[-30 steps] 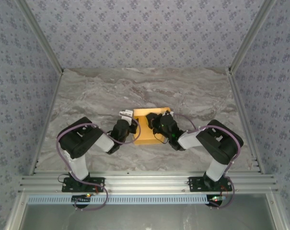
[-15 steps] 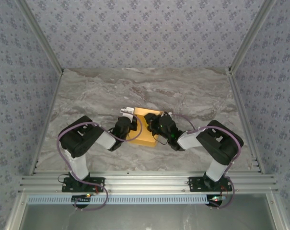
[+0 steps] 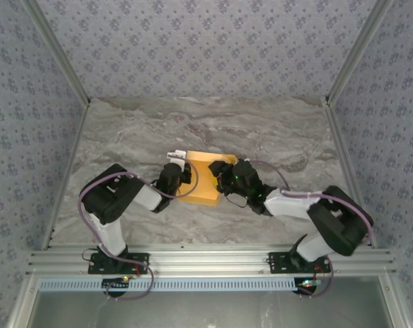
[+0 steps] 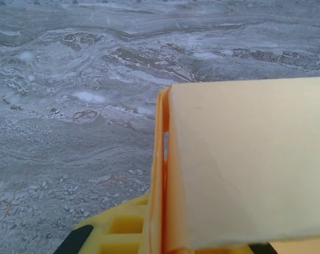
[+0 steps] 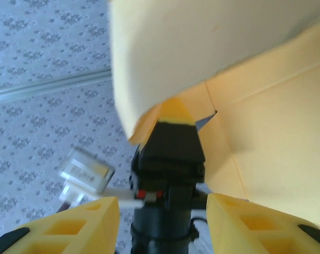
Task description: Fold the paper box
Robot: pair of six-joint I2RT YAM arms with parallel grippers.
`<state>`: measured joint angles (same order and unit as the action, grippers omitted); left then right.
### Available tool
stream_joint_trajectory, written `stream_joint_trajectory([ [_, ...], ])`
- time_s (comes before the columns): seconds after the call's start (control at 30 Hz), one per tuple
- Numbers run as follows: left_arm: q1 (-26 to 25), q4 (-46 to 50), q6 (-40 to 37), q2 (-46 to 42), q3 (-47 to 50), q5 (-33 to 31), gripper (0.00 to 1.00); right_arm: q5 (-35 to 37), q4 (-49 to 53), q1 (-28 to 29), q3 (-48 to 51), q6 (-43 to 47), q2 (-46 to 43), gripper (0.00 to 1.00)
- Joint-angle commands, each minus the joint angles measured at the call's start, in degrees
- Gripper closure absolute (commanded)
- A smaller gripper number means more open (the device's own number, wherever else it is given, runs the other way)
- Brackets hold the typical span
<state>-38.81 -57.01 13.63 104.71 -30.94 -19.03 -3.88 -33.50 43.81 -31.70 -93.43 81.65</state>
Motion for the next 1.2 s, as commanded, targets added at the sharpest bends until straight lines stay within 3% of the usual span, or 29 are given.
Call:
stream_joint_trajectory([
  [0.0, 0.4, 1.5, -2.0, -2.0, 0.2, 2.9, 1.0, 0.4, 14.6, -0.9, -0.9, 7.6, -7.5, 0.48],
  [0.1, 0.6, 1.7, -2.8, -2.0, 0.0, 4.4, 0.99, 2.5, 23.5, -2.0, -2.4, 15.5, -14.7, 0.45],
  [0.2, 1.2, 1.6, -3.2, -1.4, -0.6, 5.4, 0.93, 2.9, 34.7, -5.9, -8.3, 30.9, -17.7, 0.39],
  [0.33, 1.6, -0.9, -3.7, 0.0, -0.8, 8.0, 0.89, -2.2, 48.4, -13.9, -19.3, 54.7, -14.4, 0.39],
  [0.5, 2.2, -2.4, -4.2, 0.2, -0.8, 9.5, 0.86, -4.9, 60.9, -19.1, -30.8, 71.5, -6.7, 0.41],
  [0.7, 3.0, -3.4, -5.4, 0.7, -1.1, 12.7, 0.83, -10.4, 70.5, -18.8, -45.4, 82.1, 9.0, 0.39],
  [0.93, 3.6, -5.7, -4.9, 2.3, -0.9, 13.0, 0.83, -12.4, 75.0, -15.6, -57.4, 90.4, 23.4, 0.42],
  [1.17, 4.2, -7.0, -4.4, 2.2, -0.1, 13.6, 0.79, -14.8, 77.2, -13.1, -62.4, 92.5, 29.7, 0.42],
])
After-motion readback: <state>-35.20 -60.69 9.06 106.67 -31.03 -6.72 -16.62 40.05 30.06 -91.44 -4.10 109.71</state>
